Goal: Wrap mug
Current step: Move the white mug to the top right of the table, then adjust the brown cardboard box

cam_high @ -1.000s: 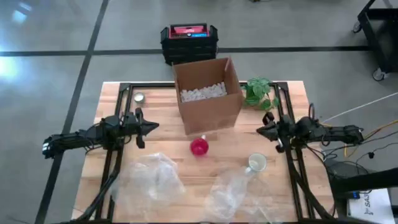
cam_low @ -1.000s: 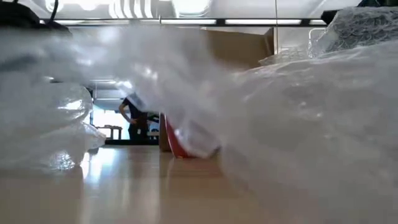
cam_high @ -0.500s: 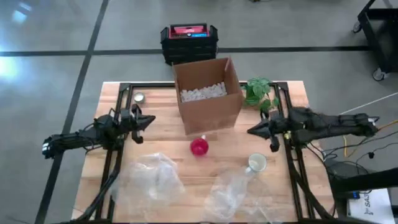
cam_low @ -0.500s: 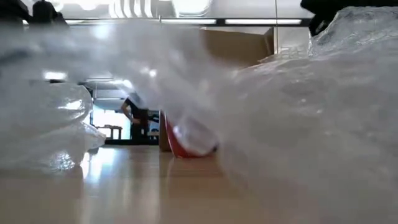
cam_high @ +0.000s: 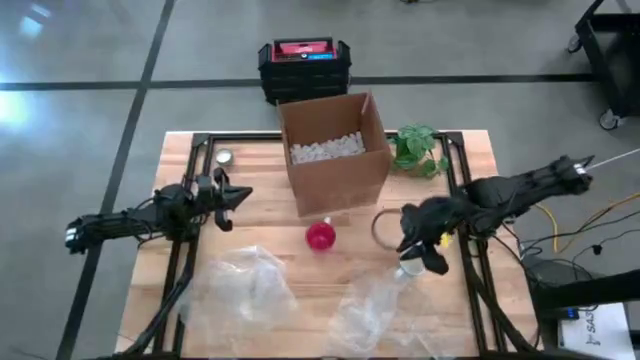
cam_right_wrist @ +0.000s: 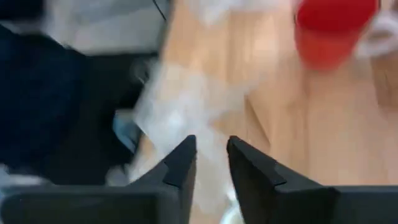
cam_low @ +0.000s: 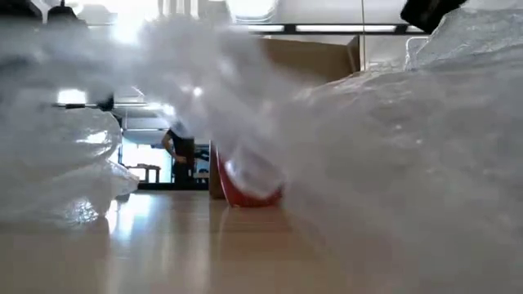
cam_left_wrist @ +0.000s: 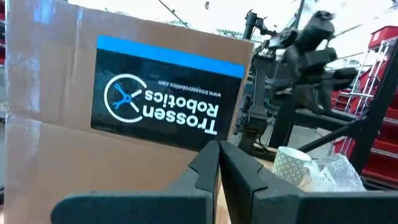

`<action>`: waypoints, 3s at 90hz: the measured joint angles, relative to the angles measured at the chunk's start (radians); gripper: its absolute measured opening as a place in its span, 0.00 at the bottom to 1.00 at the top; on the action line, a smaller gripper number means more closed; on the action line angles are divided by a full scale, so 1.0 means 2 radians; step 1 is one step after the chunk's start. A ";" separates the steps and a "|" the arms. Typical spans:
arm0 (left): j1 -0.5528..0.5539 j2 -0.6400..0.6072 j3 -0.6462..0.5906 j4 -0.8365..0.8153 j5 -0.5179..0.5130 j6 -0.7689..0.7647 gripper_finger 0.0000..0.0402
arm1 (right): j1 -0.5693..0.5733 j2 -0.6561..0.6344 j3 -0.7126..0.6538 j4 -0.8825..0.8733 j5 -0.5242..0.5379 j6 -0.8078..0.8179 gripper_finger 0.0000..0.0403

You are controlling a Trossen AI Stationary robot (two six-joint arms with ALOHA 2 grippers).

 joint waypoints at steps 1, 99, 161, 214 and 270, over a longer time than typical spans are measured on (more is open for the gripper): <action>0.000 0.001 0.000 0.000 0.000 0.000 0.00 | 0.003 0.003 0.002 -0.011 0.004 0.001 0.29; 0.000 0.100 0.027 0.001 0.000 0.002 0.00 | -0.120 0.041 -0.088 -0.144 0.147 0.047 0.01; 0.000 0.100 0.027 0.002 0.000 0.002 0.00 | -0.451 0.043 -0.105 -0.130 0.142 -0.137 0.10; -0.004 0.102 0.037 0.016 0.012 -0.009 0.00 | -0.443 -0.036 -0.015 -0.162 0.067 -0.140 0.54; -0.220 0.467 0.281 -0.012 -0.090 0.013 0.00 | -0.367 -0.073 -0.015 -0.061 0.029 -0.130 0.46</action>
